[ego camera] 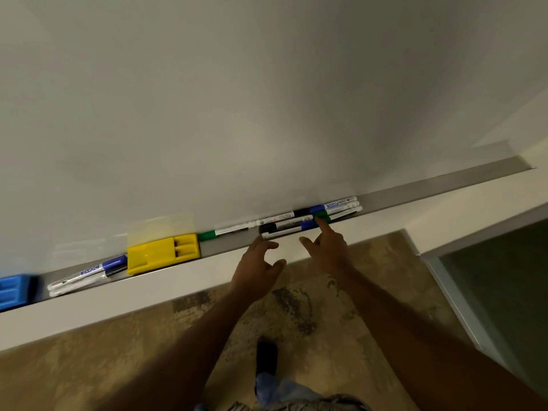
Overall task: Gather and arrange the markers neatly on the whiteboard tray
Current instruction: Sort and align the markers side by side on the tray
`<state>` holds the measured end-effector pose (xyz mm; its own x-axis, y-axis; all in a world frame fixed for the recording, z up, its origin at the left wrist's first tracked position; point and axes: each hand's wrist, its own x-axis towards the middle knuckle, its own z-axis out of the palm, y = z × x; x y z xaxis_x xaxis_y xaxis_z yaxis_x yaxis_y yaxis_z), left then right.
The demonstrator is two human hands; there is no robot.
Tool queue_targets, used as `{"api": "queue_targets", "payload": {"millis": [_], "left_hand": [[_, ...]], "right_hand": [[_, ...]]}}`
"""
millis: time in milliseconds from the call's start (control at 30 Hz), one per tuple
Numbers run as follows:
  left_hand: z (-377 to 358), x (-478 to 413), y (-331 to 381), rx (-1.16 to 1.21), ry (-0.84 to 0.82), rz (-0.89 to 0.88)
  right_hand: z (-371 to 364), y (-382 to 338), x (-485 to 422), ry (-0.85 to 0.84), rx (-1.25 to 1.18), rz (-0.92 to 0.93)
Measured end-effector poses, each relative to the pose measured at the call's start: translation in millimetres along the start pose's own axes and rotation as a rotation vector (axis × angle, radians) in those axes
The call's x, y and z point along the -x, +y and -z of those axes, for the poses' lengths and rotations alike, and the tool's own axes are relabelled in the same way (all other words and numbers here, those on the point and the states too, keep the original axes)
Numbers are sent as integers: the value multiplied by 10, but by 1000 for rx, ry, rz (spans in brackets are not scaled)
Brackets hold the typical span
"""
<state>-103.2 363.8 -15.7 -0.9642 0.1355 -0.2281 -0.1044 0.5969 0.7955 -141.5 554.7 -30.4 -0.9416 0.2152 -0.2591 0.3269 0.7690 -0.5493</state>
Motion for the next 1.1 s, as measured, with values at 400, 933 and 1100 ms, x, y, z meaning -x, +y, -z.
{"api": "queue_targets", "payload": {"millis": [400,933,1100], "left_hand": [[18,47,91,88,60,45],[3,9,150,211,134,157],[44,-1,131,364,146,244]], "right_hand": [[-5,-126,41,93,-154,-23],[58,105,-58,61,100,120],[83,57,-129,-25,-158,39]]}}
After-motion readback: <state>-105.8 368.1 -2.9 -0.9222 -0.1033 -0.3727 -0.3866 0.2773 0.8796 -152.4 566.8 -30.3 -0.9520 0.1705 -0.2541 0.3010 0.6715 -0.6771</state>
